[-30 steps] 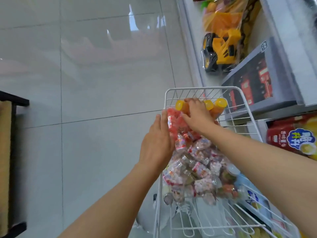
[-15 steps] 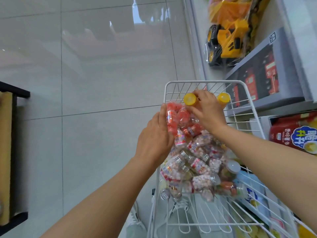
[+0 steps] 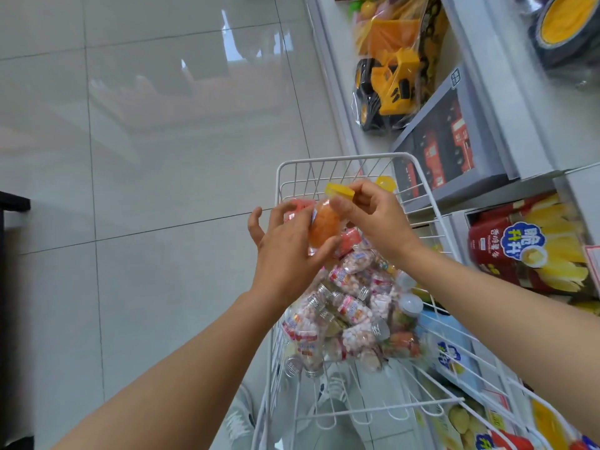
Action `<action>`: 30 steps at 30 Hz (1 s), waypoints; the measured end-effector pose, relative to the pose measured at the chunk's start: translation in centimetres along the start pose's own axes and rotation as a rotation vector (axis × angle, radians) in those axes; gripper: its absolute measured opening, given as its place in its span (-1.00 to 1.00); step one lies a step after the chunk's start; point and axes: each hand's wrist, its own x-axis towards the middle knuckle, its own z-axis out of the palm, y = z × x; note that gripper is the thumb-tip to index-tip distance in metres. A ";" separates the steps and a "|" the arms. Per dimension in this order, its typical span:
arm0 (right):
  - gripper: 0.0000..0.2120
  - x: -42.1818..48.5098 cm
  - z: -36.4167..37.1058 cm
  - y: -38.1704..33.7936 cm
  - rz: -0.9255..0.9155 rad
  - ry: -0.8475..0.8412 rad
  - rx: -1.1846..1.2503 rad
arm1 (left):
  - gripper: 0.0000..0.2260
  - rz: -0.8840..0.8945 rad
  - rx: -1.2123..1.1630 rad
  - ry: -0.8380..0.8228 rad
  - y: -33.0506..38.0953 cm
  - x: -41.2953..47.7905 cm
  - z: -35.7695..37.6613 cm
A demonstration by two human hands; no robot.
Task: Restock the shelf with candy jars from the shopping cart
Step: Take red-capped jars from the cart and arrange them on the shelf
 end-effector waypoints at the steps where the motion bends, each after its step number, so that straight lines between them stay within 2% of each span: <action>1: -0.63 0.0 -0.2 -0.1 0.003 -0.021 -0.002 | -0.56 -0.014 -0.023 0.027 0.0 0.0 0.0; 4: -0.64 0.9 -1.7 1.1 0.037 0.094 -0.151 | -0.60 -0.107 -0.053 0.121 -0.2 0.0 0.0; 6: -0.72 1.9 -3.0 2.7 0.037 0.180 -0.476 | -0.63 -0.175 -0.073 0.181 -0.3 0.2 0.1; 8: -0.56 2.7 -3.6 4.1 0.055 0.071 -0.815 | -0.64 -0.193 -0.055 0.182 -0.5 0.3 0.4; 11: -0.37 3.6 -3.4 5.2 0.091 -0.089 -1.055 | -0.62 -0.164 -0.039 0.169 -1.0 0.3 0.9; 15: -0.30 4.8 -2.8 6.3 0.066 -0.059 -1.275 | -0.63 -0.167 -0.076 0.190 -1.4 0.4 1.5; 17: -0.34 4.9 -2.6 6.7 0.044 -0.037 -1.385 | -0.62 -0.164 -0.071 0.184 -1.5 0.4 1.7; 22: -0.48 4.5 -2.5 7.0 0.036 -0.030 -1.465 | -0.60 -0.169 -0.068 0.168 -1.4 0.4 1.6; 27: -0.47 3.9 -2.4 8.0 0.030 -0.089 -1.420 | -0.59 -0.185 -0.092 0.162 -1.1 0.3 1.3; 30: -0.56 4.0 -2.3 8.4 0.022 -0.058 -1.341 | -0.58 -0.187 -0.094 0.155 -1.1 0.3 1.3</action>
